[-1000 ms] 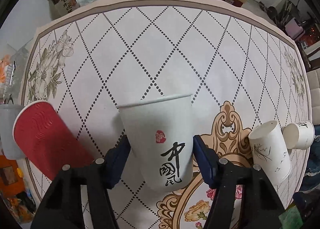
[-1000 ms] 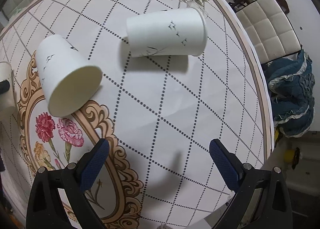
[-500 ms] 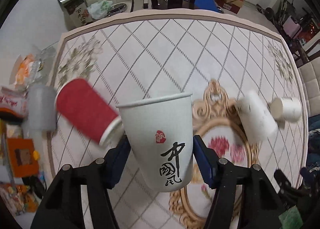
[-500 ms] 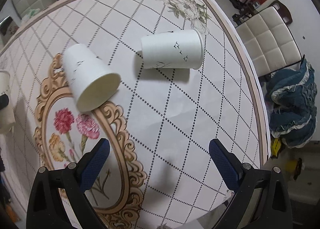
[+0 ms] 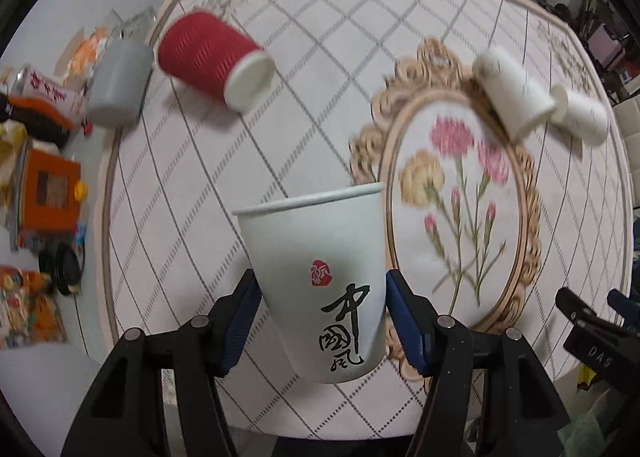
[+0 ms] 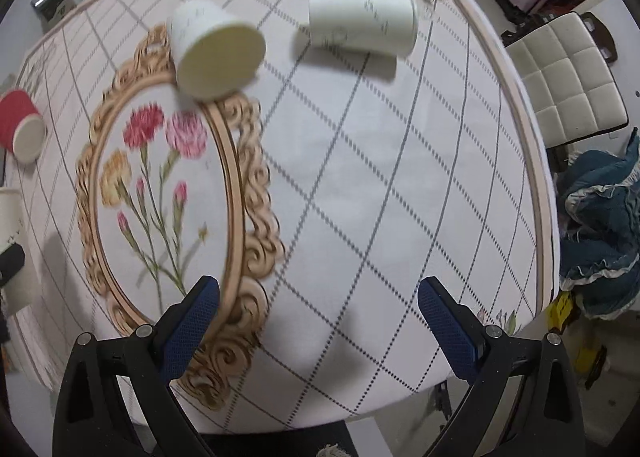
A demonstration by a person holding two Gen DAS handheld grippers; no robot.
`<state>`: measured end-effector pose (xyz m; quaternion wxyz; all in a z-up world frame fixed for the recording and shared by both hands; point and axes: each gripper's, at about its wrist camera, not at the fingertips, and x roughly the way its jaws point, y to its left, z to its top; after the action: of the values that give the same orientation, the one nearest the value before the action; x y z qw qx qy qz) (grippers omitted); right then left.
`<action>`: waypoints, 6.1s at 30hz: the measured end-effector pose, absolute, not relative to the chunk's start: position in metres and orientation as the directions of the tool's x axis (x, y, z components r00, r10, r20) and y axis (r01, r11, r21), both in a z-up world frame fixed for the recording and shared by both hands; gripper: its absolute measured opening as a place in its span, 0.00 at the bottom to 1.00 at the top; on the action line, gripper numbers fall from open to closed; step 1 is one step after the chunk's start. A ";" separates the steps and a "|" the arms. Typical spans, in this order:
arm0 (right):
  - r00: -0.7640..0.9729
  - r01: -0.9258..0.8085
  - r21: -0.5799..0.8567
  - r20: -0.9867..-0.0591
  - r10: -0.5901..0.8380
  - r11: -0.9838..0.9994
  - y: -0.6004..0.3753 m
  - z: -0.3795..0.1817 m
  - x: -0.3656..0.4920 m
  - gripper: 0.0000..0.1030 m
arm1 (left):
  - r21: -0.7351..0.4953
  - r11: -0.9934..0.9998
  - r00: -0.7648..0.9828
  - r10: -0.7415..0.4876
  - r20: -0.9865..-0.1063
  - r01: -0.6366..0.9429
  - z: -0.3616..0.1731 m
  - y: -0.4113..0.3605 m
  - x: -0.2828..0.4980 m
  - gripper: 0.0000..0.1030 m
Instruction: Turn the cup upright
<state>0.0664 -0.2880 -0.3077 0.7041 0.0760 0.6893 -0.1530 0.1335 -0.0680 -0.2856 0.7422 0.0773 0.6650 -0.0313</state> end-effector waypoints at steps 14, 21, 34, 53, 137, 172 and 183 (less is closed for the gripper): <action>-0.060 0.315 -0.153 -0.988 -0.141 0.937 -0.309 -0.340 0.043 0.98 | 0.063 0.977 0.063 0.051 -0.997 0.202 -0.335 -0.091 0.119 0.62; -0.071 0.349 -0.167 -0.986 -0.151 0.922 -0.319 -0.344 0.042 0.97 | 0.038 0.976 0.049 0.028 -0.998 0.214 -0.339 -0.087 0.122 0.91; -0.077 0.360 -0.183 -0.983 -0.167 0.915 -0.312 -0.341 0.049 0.97 | -0.002 0.983 0.056 -0.013 -0.998 0.184 -0.329 -0.067 0.131 0.99; 0.028 0.287 -0.126 -0.990 -0.140 0.949 -0.260 -0.288 0.066 0.98 | 0.168 0.986 0.212 0.169 -0.963 -0.022 -0.248 0.040 0.104 0.99; 0.550 0.174 0.015 -0.831 -0.085 0.985 -0.094 -0.297 0.072 0.87 | 0.152 0.988 0.241 0.145 -0.959 0.009 -0.285 0.083 0.099 1.00; 0.655 0.118 -0.060 -0.745 -0.123 0.991 -0.153 0.011 -0.125 1.00 | 0.074 0.997 0.659 0.054 -0.750 0.002 -0.026 0.059 -0.070 1.00; 0.620 0.129 -0.055 -0.775 -0.124 0.990 -0.148 0.023 -0.124 1.00 | 0.031 0.999 0.608 0.030 -0.794 -0.010 -0.025 0.070 -0.068 1.00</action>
<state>-0.1240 -0.1485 0.0234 0.9001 0.0029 0.4301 -0.0704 -0.0675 0.0698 -0.0255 0.8965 0.0116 0.4428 0.0113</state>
